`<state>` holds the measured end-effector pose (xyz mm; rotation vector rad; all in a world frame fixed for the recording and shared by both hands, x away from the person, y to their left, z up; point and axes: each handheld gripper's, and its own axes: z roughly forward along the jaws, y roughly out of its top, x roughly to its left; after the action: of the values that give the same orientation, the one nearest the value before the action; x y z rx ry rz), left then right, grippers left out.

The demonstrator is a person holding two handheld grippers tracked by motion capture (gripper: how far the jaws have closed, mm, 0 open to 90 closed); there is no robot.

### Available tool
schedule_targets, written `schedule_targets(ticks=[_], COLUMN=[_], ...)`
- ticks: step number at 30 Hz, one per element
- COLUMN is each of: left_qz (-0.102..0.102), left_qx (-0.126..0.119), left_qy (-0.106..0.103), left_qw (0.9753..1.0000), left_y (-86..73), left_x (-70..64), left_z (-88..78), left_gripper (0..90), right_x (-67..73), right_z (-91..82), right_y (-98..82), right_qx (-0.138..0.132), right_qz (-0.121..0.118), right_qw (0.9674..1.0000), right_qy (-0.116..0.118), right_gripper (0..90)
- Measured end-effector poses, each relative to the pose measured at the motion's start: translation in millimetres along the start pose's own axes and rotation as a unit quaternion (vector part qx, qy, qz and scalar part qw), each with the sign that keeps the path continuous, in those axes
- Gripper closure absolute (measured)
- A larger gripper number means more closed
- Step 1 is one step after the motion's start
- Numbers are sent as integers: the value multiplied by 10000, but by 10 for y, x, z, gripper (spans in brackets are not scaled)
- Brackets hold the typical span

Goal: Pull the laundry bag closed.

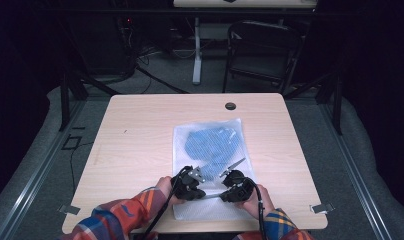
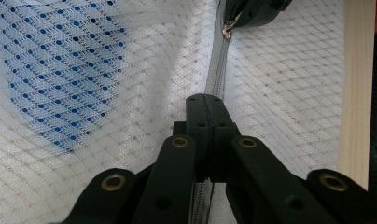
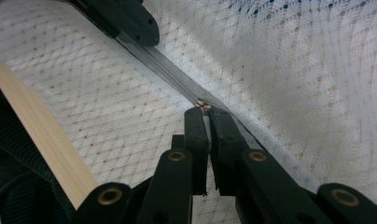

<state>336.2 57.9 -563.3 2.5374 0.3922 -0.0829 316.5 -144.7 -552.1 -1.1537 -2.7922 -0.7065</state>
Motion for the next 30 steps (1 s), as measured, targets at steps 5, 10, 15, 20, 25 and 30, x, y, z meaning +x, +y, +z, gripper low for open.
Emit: schedule_targets(ticks=[5, 10, 15, 20, 25, 30], left_qz=[8, 23, 28, 28, 27, 34], left_qx=[-5, -2, -6, -6, -7, -4], left_qy=[1, 3, 1, 0, -3, -1], left_qw=[10000, 10000, 10000, 10000, 10000, 10000], left_y=[0, 0, 0, 0, 0, 0], left_x=[-1, -2, -2, -1, -1, -1], left_z=[1, 2, 2, 2, 2, 2], left_gripper=[900, 900, 900, 900, 900, 900], right_x=[-31, -64, -107, -143, -181, -216], right_z=[-18, -47, -74, -96, -117, -151], right_y=[-23, -50, -78, -111, -152, -179], right_qx=[22, 25, 81, 65, 36, 106], right_qz=[41, 102, 90, 176, 252, 265], right_qw=[10000, 9999, 9999, 9997, 9995, 9994], right_qy=[-29, -45, -112, -132, -169, -195], right_gripper=[866, 867, 866, 867, 866, 866])
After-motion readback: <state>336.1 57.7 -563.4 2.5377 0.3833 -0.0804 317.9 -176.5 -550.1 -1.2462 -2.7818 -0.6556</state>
